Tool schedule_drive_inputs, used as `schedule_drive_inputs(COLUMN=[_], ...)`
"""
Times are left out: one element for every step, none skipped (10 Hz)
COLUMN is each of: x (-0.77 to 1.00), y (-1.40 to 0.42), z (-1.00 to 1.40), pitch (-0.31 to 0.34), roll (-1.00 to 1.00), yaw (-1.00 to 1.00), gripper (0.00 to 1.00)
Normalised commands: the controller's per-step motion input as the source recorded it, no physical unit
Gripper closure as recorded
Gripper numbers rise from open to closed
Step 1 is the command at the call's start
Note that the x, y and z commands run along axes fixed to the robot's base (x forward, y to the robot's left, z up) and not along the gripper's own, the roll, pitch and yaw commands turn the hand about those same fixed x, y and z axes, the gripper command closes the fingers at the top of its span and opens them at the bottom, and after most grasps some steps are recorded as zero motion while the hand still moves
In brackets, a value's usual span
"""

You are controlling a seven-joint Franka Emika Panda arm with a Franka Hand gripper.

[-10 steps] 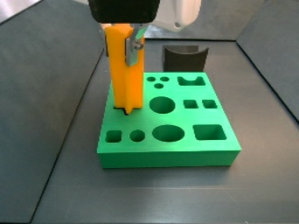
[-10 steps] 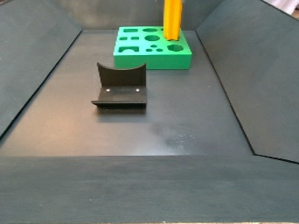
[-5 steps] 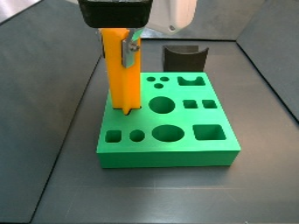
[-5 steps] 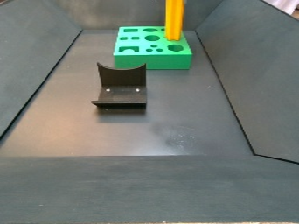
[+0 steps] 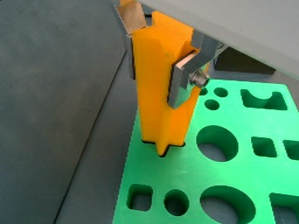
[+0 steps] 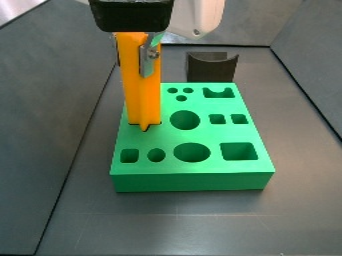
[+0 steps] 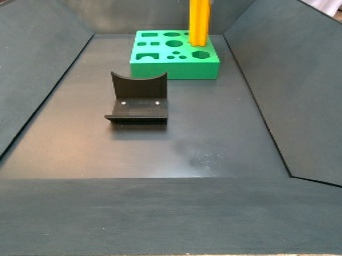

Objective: Pick up the star object. Move up. Move to above the board. Insert the star object.
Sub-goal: Insert the star object.

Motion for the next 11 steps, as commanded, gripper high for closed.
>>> schedule_drive_inputs(x=[0.26,0.4,0.45,0.35,0.21,0.14,0.06,0.0,0.0,0.0,0.07], y=[0.0,-0.04,-0.06,-0.04,-0.06,-0.09,-0.12,-0.11,-0.03,0.0,0.0], z=[-0.66,-0.55,-0.5,-0.36,-0.4,-0.52,-0.57,-0.53,-0.56,-0.62,-0.79], pitch=[0.071,0.12,0.163,0.09,0.046,0.019,0.0,-0.316,-0.271,-0.204,-0.006], roll=[-0.06,-0.04,0.0,-0.08,0.08,0.2,0.24,0.16,0.11,0.06,0.0], yaw=[-0.01,-0.03,-0.05,-0.04,0.0,0.0,0.0,0.05,0.05,0.09,0.02], gripper=[1.0,1.0,1.0,1.0,1.0,1.0,1.0,1.0,1.0,1.0,1.0])
